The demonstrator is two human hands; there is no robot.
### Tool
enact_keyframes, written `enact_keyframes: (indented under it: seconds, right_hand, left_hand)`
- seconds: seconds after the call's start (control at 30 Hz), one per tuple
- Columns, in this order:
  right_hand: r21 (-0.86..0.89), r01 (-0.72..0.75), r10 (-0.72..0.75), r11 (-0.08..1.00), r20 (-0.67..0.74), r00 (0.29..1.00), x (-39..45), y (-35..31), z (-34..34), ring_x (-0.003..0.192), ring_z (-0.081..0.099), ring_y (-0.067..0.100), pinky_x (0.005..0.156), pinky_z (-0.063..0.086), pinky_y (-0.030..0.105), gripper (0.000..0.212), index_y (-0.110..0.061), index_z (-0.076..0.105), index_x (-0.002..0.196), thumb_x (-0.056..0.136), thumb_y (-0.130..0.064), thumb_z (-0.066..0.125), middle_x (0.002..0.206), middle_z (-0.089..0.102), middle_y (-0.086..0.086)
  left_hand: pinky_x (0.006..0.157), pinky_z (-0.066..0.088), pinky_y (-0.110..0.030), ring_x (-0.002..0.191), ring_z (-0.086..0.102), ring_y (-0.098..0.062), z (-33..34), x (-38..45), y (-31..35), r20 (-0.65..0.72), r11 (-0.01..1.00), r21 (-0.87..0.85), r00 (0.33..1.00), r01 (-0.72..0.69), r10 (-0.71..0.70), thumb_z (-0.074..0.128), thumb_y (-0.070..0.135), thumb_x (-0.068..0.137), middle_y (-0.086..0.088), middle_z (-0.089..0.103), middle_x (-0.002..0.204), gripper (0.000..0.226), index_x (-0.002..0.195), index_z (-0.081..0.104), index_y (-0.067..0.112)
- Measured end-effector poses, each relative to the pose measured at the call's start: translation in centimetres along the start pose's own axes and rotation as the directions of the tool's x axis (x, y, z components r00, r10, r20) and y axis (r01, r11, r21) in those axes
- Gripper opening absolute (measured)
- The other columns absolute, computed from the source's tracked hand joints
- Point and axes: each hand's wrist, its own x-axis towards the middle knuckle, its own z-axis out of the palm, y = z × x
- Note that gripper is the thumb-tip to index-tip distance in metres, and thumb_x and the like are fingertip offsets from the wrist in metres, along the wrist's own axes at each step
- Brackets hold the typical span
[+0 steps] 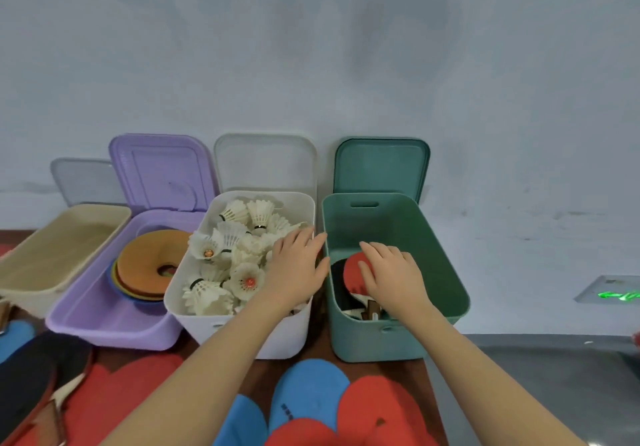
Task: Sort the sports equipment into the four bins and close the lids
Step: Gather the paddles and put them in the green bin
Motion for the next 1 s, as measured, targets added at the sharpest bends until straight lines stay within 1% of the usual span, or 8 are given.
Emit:
enact_keyframes:
  seconds: [0.27, 0.33, 0.43, 0.53, 0.63, 0.8, 0.87, 1.0]
  right_hand:
    - [0.054, 0.026, -0.016, 0.998, -0.182, 0.983, -2.3, -11.4, -0.8, 0.083, 0.064, 0.026, 0.066, 0.049, 0.035, 0.032, -0.01, 0.065, 0.107, 0.086, -0.028, 0.049, 0.097, 0.068, 0.004]
    - [0.101, 0.038, -0.015, 0.994, -0.221, 0.975, -3.3, -14.6, -0.7, 0.086, 0.063, 0.025, 0.068, 0.048, 0.032, 0.036, -0.01, 0.063, 0.109, 0.088, -0.03, 0.043, 0.1, 0.067, 0.003]
    - [0.21, 0.033, 0.013, 0.977, -0.214, 0.977, -4.9, -19.0, 0.1, 0.098, 0.06, 0.024, 0.078, 0.047, 0.035, 0.045, -0.009, 0.059, 0.119, 0.089, -0.033, 0.035, 0.11, 0.065, 0.004]
    - [0.262, 0.027, 0.023, 0.965, -0.185, 0.983, -6.7, -22.8, 1.5, 0.102, 0.059, 0.027, 0.083, 0.048, 0.038, 0.047, -0.006, 0.058, 0.12, 0.09, -0.033, 0.035, 0.112, 0.064, 0.007]
    - [0.288, 0.004, 0.03, 0.958, -0.113, 0.993, -8.7, -26.2, 3.2, 0.101, 0.06, 0.027, 0.08, 0.05, 0.04, 0.046, -0.007, 0.059, 0.121, 0.09, -0.033, 0.037, 0.112, 0.065, 0.006]
    - [0.282, -0.047, 0.015, 0.958, 0.115, 0.993, -11.3, -30.0, 6.5, 0.095, 0.06, 0.028, 0.078, 0.047, 0.04, 0.048, -0.012, 0.053, 0.128, 0.089, -0.039, 0.043, 0.113, 0.061, 0.006]
    - [0.245, -0.046, -0.019, 0.968, 0.258, 0.966, -12.0, -31.2, 8.1, 0.106, 0.056, 0.031, 0.089, 0.042, 0.042, 0.061, -0.015, 0.045, 0.136, 0.088, -0.051, 0.033, 0.129, 0.053, 0.008]
    - [0.191, -0.033, -0.058, 0.981, 0.455, 0.889, -12.0, -33.2, 11.1, 0.133, 0.034, 0.036, 0.111, 0.017, 0.046, 0.088, -0.025, 0.023, 0.147, 0.072, -0.068, 0.012, 0.154, 0.019, 0.013]
  left_hand:
    - [0.106, 0.02, -0.037, 0.135, 0.029, -0.022, -5.0, -8.1, -8.6, -0.015, 0.999, 0.014, 0.999, 0.033, -0.033, 0.032, 0.043, 0.09, -0.002, 0.033, 0.149, 0.053, 0.139, 0.039, 0.024]
    - [0.1, 0.028, -0.039, 0.129, 0.04, -0.026, -6.0, -10.4, -10.9, -0.026, 1.0, -0.001, 0.999, 0.026, -0.026, 0.029, 0.045, 0.085, -0.004, 0.043, 0.142, 0.058, 0.134, 0.048, 0.019]
    - [0.083, 0.044, -0.043, 0.105, 0.058, -0.032, -6.7, -14.3, -14.3, -0.043, 1.0, 0.009, 0.999, -0.001, 0.001, 0.035, 0.042, 0.079, -0.007, 0.06, 0.123, 0.053, 0.116, 0.062, 0.015]
    - [0.081, 0.045, -0.046, 0.101, 0.059, -0.033, -6.6, -17.9, -17.7, -0.028, 0.999, -0.023, 0.999, 0.032, -0.032, 0.04, 0.038, 0.079, -0.008, 0.062, 0.115, 0.048, 0.112, 0.064, 0.012]
    - [0.088, 0.041, -0.047, 0.11, 0.054, -0.035, -6.2, -21.1, -20.5, 0.04, 0.993, -0.059, 0.994, 0.105, -0.103, 0.047, 0.034, 0.08, -0.011, 0.058, 0.123, 0.046, 0.117, 0.061, 0.012]
    - [0.101, 0.027, -0.04, 0.127, 0.038, -0.028, -5.0, -25.0, -23.7, 0.152, 0.976, -0.013, 0.965, 0.219, -0.214, 0.039, 0.04, 0.09, -0.005, 0.042, 0.141, 0.049, 0.134, 0.046, 0.019]
    - [0.106, 0.022, -0.039, 0.131, 0.031, -0.025, -3.8, -26.5, -25.1, 0.223, 0.963, 0.034, 0.937, 0.266, -0.267, 0.041, 0.038, 0.094, -0.001, 0.034, 0.145, 0.048, 0.139, 0.038, 0.022]
    - [0.112, 0.014, -0.044, 0.138, 0.02, -0.029, -2.1, -28.7, -27.4, 0.386, 0.927, 0.097, 0.845, 0.363, -0.372, 0.038, 0.042, 0.095, -0.006, 0.023, 0.152, 0.054, 0.145, 0.026, 0.025]
